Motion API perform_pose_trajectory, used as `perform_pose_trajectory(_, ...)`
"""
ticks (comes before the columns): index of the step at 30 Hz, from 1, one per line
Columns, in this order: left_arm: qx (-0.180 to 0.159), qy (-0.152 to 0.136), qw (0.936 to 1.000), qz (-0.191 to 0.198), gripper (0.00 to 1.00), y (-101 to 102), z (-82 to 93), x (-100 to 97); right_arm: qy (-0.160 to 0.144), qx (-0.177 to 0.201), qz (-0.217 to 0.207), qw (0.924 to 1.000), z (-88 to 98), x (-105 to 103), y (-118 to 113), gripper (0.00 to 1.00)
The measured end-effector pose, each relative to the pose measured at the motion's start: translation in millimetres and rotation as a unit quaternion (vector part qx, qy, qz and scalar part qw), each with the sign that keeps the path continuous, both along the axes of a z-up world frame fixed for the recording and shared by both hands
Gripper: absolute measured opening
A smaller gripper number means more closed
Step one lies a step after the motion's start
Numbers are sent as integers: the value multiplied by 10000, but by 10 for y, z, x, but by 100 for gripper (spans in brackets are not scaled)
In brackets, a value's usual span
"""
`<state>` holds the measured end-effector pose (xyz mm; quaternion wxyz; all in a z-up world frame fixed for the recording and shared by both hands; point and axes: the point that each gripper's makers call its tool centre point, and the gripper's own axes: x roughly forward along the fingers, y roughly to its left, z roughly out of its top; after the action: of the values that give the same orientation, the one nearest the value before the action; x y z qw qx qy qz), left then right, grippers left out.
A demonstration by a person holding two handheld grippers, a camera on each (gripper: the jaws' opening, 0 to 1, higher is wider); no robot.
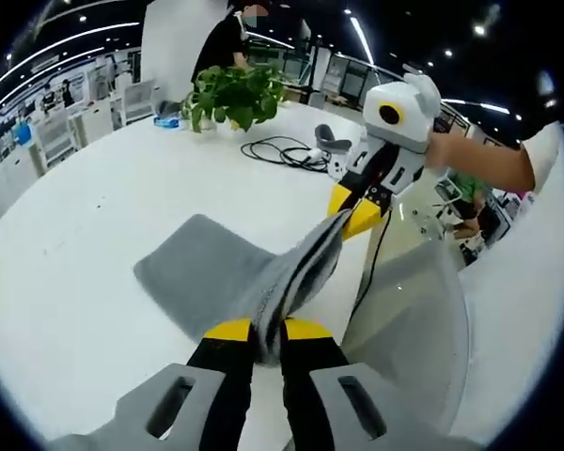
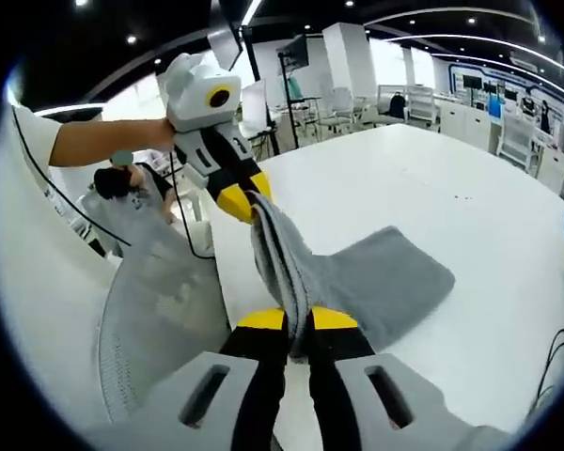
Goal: Fold the towel on the table until its edges align and the towel forms a compact rectangular stack.
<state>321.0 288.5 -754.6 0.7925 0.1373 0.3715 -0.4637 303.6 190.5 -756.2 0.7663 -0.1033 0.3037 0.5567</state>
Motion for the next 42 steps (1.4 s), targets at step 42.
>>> perform_pose_trajectory(42,242,-477,9948,867,11,-1,-378,1143,-1523,-927,-717,9814,-287,1385,-29,6)
